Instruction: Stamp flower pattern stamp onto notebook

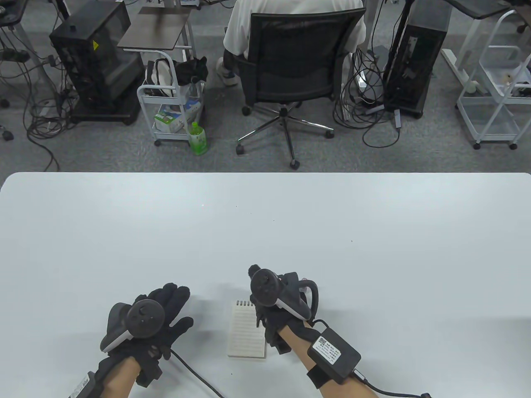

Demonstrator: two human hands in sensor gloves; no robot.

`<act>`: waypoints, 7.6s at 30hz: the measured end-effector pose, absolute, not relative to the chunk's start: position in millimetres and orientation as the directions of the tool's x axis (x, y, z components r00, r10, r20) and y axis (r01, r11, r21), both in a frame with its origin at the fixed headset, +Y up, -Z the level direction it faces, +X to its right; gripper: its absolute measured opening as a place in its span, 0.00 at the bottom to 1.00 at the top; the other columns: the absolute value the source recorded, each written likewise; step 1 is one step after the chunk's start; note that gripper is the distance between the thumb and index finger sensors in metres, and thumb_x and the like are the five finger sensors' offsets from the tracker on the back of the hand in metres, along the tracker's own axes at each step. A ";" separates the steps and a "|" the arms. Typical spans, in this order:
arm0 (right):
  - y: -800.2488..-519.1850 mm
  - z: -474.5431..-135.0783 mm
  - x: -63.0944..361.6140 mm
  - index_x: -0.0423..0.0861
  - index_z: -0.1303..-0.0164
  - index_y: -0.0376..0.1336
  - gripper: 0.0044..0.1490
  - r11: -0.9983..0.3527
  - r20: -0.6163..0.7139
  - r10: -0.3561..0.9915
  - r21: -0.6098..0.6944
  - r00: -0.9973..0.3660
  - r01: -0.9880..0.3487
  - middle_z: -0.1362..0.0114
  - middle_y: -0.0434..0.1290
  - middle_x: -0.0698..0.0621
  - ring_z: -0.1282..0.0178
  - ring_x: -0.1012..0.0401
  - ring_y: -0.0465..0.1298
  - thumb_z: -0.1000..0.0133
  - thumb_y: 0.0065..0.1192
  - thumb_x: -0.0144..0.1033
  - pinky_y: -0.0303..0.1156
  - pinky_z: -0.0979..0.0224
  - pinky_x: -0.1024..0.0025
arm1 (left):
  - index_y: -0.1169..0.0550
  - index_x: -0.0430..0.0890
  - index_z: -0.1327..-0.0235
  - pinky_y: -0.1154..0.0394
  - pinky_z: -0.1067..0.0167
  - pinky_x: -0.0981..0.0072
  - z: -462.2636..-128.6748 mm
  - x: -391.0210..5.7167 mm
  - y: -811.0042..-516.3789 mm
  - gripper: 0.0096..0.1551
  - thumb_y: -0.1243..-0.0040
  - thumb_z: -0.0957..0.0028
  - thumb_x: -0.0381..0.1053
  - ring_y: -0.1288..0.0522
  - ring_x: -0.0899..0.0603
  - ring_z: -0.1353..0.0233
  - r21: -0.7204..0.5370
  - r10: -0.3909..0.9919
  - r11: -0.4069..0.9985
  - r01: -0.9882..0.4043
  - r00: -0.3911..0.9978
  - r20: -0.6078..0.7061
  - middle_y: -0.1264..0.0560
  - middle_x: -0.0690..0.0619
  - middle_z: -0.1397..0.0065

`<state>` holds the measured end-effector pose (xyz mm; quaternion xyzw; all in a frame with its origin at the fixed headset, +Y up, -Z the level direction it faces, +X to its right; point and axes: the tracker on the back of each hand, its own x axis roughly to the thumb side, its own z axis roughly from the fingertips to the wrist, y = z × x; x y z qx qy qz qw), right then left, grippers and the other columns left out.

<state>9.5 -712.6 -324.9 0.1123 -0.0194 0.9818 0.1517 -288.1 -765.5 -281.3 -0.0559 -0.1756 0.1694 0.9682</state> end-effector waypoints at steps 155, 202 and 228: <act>-749.3 -292.4 124.3 0.46 0.43 0.72 0.29 -0.306 0.200 0.929 -0.064 -0.312 -0.950 0.48 0.80 0.41 0.61 0.53 0.85 0.56 0.75 0.38 0.78 0.49 0.50 | 0.34 0.48 0.27 0.38 0.36 0.30 -313.3 -271.5 -730.5 0.45 0.38 0.59 0.64 0.30 0.31 0.27 -0.184 -0.213 0.945 0.269 0.937 0.276 0.35 0.41 0.22; -745.5 -305.0 -19.8 0.47 0.42 0.72 0.28 -0.966 0.550 0.182 -0.055 -0.815 -0.253 0.47 0.77 0.41 0.59 0.52 0.83 0.54 0.72 0.38 0.75 0.45 0.48 | 0.47 0.48 0.23 0.46 0.33 0.33 -289.2 -174.0 -796.4 0.59 0.45 0.65 0.73 0.51 0.29 0.22 -0.388 0.110 0.918 0.082 0.887 0.448 0.51 0.42 0.18; -761.7 -311.3 -42.8 0.46 0.41 0.71 0.29 -0.991 0.570 0.106 -0.009 -0.815 -0.135 0.46 0.78 0.40 0.56 0.50 0.85 0.54 0.71 0.35 0.77 0.43 0.47 | 0.48 0.46 0.23 0.47 0.32 0.33 -288.4 -173.8 -797.7 0.60 0.46 0.65 0.74 0.52 0.30 0.21 -0.400 0.111 0.912 0.087 0.888 0.446 0.53 0.44 0.18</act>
